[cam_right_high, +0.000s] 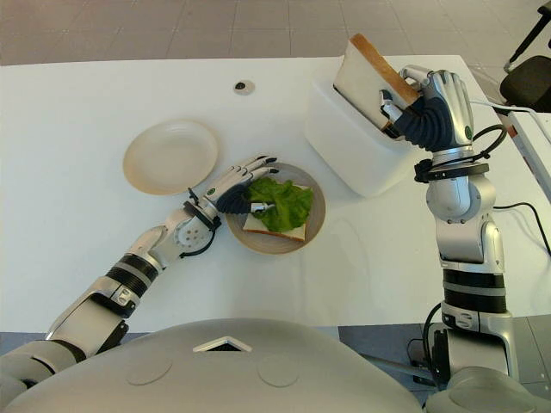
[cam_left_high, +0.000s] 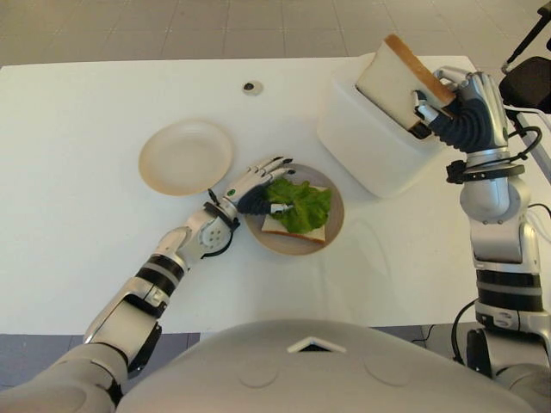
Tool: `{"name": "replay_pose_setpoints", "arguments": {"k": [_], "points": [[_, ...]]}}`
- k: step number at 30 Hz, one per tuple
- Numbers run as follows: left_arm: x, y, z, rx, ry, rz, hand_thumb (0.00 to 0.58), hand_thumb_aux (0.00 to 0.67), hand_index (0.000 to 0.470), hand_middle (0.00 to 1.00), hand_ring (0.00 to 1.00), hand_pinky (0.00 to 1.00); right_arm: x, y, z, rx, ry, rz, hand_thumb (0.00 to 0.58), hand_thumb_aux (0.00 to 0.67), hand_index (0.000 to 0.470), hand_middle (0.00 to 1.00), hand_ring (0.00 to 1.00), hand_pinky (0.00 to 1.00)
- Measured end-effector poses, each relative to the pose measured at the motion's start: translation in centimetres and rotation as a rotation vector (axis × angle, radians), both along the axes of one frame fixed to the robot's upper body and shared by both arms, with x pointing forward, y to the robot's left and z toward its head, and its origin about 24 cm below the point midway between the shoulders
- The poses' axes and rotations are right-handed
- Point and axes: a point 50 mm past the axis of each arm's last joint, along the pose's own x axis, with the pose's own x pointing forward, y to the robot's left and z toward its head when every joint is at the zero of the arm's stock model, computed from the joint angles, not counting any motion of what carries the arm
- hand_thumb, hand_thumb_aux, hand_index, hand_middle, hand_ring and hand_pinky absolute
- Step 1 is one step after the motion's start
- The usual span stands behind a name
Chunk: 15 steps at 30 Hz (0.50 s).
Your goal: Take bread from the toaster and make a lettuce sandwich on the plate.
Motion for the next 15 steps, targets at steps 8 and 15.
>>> {"name": "replay_pose_setpoints", "arguments": {"k": [8, 15], "points": [[-0.8, -0.4, 0.5, -0.063, -0.006, -0.02, 0.0, 0.0, 0.0, 0.0, 0.0, 0.0, -3.4, 3.2, 6.2, 0.333, -0.182, 0.368, 0.58, 0.67, 0.47, 1.0, 1.0, 1.0], [0.0, 1.1, 3.3, -0.202, -0.156, 0.121, 0.0, 0.0, 0.0, 0.0, 0.0, 0.0, -3.3, 5.7, -2.7, 0.468, 0.493, 0.6, 0.58, 0.67, 0.47, 1.0, 1.0, 1.0]]}}
